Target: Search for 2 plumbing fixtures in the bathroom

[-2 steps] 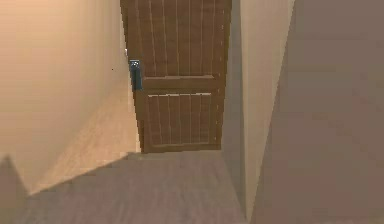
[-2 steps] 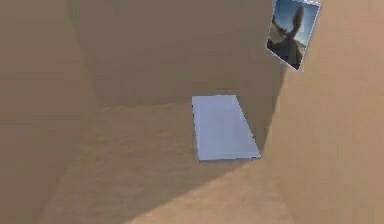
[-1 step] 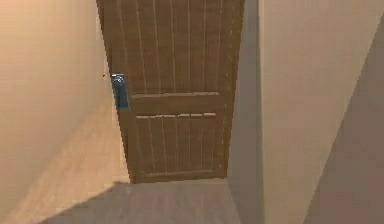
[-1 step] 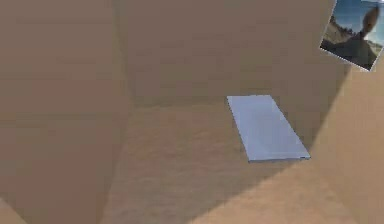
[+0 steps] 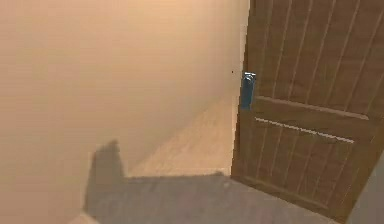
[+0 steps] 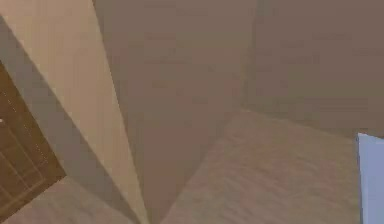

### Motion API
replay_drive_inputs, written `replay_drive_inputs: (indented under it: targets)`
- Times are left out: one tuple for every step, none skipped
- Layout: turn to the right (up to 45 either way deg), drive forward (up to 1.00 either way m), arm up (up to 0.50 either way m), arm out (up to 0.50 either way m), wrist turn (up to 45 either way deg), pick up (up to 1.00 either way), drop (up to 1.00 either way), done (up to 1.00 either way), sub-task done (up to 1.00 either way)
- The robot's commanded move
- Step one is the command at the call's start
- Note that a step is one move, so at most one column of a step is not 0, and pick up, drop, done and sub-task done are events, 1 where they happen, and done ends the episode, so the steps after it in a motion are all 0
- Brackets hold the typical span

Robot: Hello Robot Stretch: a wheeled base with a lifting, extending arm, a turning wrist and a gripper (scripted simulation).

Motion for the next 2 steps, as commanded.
replay_drive_inputs:
  targets:
    - [0.0,1.00,0.00,0.00,0.0,0.00,0.00,0.00,0.00]
    - [-6.0,0.00,0.00,0.00,0.0,0.00,0.00,0.00,0.00]
